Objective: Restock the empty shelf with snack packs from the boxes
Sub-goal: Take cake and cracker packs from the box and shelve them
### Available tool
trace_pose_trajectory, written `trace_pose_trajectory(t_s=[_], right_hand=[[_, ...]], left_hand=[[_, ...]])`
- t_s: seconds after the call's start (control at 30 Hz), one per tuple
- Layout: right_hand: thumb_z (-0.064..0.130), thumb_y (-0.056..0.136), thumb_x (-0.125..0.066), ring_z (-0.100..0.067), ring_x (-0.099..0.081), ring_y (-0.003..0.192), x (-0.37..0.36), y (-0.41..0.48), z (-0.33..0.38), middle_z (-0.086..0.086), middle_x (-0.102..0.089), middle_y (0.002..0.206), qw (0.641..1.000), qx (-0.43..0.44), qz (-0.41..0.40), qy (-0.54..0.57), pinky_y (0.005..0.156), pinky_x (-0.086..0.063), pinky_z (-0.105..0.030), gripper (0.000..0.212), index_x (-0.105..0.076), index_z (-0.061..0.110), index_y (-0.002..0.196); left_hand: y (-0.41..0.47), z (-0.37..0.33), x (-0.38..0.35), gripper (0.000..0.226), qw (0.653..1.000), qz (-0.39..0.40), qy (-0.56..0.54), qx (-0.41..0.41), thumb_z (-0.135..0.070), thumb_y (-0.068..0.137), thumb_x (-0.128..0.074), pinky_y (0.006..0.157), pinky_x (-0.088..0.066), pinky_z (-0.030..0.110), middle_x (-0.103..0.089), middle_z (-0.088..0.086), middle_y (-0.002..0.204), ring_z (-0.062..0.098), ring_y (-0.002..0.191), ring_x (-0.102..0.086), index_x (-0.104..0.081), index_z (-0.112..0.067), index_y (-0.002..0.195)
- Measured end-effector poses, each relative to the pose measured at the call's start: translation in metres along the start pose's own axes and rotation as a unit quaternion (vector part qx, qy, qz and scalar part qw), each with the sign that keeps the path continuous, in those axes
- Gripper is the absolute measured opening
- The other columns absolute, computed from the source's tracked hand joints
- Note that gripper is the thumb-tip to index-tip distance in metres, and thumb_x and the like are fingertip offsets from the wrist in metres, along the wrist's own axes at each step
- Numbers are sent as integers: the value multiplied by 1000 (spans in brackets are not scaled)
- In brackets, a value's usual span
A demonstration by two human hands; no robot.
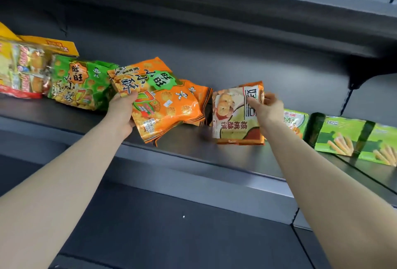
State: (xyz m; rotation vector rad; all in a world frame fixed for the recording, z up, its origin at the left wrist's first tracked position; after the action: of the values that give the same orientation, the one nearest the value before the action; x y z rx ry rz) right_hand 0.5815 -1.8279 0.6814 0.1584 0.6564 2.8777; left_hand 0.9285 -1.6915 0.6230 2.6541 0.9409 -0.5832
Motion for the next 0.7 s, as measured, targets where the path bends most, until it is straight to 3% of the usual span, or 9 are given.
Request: trace_pose_trajectory(t_s=[0.07, 0.2, 0.33, 0.47, 0.5, 0.6, 0.7], right_hand=[[27, 82, -78, -24, -68, 99, 1, 17, 13, -2, -71, 109, 988, 88, 1, -126, 93, -53, -42, 41, -61, 17, 118], [23, 86, -72, -31, -59, 115, -18, 42, 20, -4, -67, 123, 923, 206, 84, -314, 96, -46, -36, 47, -57, 23, 131], [26, 87, -71, -33, -56, 120, -47, 63, 4, -5, -65, 128, 852, 225, 209, -424, 103, -44, -44, 49, -57, 27, 134], [20, 92, -63, -31, -42, 134, -71, 75, -12, -1, -49, 148, 768, 268, 187, -551, 109, -33, -45, 59, -44, 36, 145], [16, 91, -62, -31, -39, 137, -74, 76, -18, -1, -43, 153, 760, 272, 177, -563, 110, -30, -45, 65, -38, 35, 149], [0, 88, -60, -34, -41, 134, -78, 74, -25, -9, -44, 152, 811, 304, 124, -484, 109, -33, -42, 70, -37, 22, 151], [8, 96, -56, -34, -56, 114, -84, 53, -16, -13, -65, 125, 868, 335, 113, -349, 97, -43, -38, 37, -59, 14, 133]], left_hand=[[0, 4, -4, 24, 1000, -24, 2, -5, -25, 99, -57, 73, -56, 36, -69, 1, 112, 21, 94, -69, -56, -23, 123], [3, 12, -6, 27, 999, -49, 3, -10, -26, 99, -57, 83, -56, 41, -70, 1, 115, 23, 98, -69, -56, -24, 126], [7, 19, -14, 27, 999, -48, 11, -13, -27, 99, -57, 92, -54, 47, -70, 2, 114, 24, 98, -69, -56, -24, 126], [11, 27, -26, 24, 999, -41, 5, -10, -26, 99, -58, 77, -55, 39, -70, 3, 110, 23, 94, -69, -55, -24, 124], [12, 28, -28, 23, 999, -41, 2, -10, -26, 99, -58, 73, -54, 38, -70, 2, 109, 23, 92, -69, -55, -24, 122], [14, 31, -35, 19, 999, -39, -5, -8, -25, 100, -58, 66, -52, 34, -70, 0, 103, 20, 87, -69, -55, -24, 118], [13, 33, -42, 9, 999, -36, -10, -9, -24, 100, -57, 69, -54, 35, -70, -1, 101, 19, 85, -69, -56, -27, 109]])
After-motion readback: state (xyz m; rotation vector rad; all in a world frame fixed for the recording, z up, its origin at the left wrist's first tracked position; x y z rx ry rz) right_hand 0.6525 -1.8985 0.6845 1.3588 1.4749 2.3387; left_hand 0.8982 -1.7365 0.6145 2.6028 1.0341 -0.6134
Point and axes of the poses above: each hand's wrist, its own y-axis towards the middle knuckle, its own x-axis out of the back of the hand, z = x × y, the point moved 5 cm from there along y, towards the middle knuckle
